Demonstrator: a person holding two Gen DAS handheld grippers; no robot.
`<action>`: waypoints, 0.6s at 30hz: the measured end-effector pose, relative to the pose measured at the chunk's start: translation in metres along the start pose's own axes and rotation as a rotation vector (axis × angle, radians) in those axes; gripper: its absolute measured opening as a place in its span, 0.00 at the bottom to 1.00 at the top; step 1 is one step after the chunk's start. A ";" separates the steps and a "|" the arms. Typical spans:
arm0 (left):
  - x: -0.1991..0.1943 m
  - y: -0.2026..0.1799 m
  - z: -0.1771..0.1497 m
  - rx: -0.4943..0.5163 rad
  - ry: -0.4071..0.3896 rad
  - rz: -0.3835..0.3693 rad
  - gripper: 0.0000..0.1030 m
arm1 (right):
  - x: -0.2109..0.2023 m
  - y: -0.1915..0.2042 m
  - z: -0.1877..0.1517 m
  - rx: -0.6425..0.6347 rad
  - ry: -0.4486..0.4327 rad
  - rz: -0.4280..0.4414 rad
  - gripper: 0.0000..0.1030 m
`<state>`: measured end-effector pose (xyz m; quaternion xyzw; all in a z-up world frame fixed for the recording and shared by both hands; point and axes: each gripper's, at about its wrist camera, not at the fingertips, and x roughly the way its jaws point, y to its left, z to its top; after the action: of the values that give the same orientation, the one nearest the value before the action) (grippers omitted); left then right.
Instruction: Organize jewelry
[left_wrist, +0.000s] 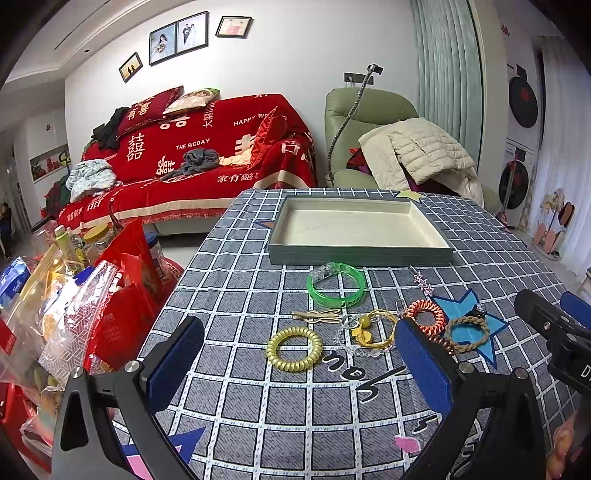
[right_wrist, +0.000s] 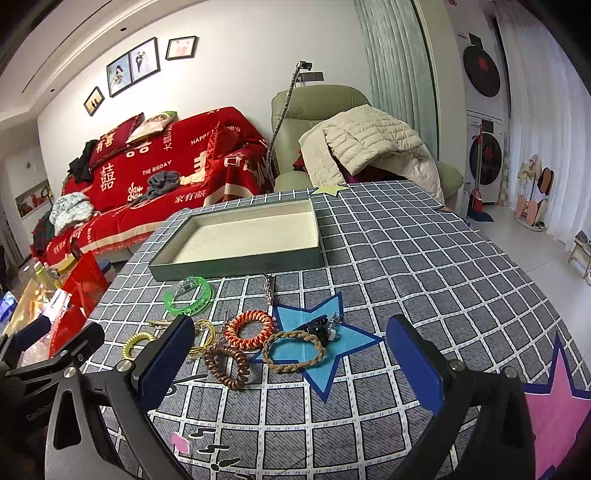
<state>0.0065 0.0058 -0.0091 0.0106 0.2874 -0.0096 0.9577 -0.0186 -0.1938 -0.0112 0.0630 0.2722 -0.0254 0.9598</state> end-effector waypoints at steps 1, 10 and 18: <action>0.000 0.000 0.001 0.001 0.000 -0.001 1.00 | 0.000 0.000 0.000 0.000 0.000 0.000 1.00; 0.002 0.001 -0.004 -0.002 0.006 0.001 1.00 | 0.002 0.000 -0.003 0.000 0.005 0.000 1.00; 0.012 0.005 -0.002 0.003 0.051 -0.015 1.00 | 0.008 -0.004 -0.004 0.003 0.023 -0.001 1.00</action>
<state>0.0153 0.0111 -0.0174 0.0101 0.3116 -0.0170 0.9500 -0.0145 -0.1972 -0.0190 0.0645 0.2832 -0.0254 0.9566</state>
